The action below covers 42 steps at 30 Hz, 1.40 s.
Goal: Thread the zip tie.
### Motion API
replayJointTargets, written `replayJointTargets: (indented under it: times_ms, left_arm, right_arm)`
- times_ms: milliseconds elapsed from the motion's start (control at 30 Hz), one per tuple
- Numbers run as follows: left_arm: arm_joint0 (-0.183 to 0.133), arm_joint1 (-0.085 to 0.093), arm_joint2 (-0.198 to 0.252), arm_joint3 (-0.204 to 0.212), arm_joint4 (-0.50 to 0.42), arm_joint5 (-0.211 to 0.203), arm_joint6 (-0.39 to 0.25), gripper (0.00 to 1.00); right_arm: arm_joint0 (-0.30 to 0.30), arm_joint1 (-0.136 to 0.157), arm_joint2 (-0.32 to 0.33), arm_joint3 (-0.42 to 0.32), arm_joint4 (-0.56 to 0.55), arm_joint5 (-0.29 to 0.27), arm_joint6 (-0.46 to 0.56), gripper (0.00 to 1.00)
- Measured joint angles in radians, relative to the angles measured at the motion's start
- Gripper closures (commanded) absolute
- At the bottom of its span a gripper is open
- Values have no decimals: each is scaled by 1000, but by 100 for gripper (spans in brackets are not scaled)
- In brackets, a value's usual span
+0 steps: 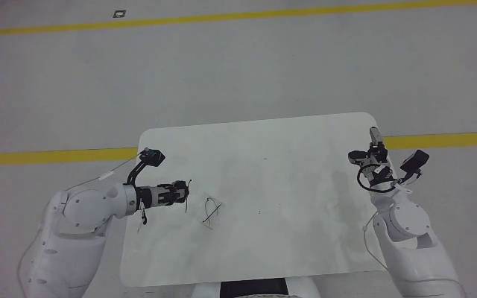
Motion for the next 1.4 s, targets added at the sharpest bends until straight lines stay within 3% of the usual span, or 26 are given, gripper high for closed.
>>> replayJointTargets:
  times_ms: [133, 300, 533, 733, 933, 1233, 1400]
  left_arm:
    - [-9, 2, 10, -2, 32, -16, 18, 100]
    - [-66, 13, 11, -18, 114, -94, 29, 100]
    - [-134, 29, -4, -45, 66, -214, 16, 100]
    - [-204, 48, 14, -78, 17, -218, 0, 100]
    - [-279, 70, 57, -69, 13, -218, 31, 100]
    - [-281, 71, 59, -68, 16, -218, 32, 100]
    - [-290, 73, 93, -61, 62, -218, 82, 100]
  right_arm:
    - [0, 0, 0, 0, 0, 0, 0, 0]
    - [0, 0, 0, 0, 0, 0, 0, 0]
    - [0, 0, 0, 0, 0, 0, 0, 0]
    - [0, 0, 0, 0, 0, 0, 0, 0]
    - [0, 0, 0, 0, 0, 0, 0, 0]
    - [0, 0, 0, 0, 0, 0, 0, 0]
    - [0, 0, 0, 0, 0, 0, 0, 0]
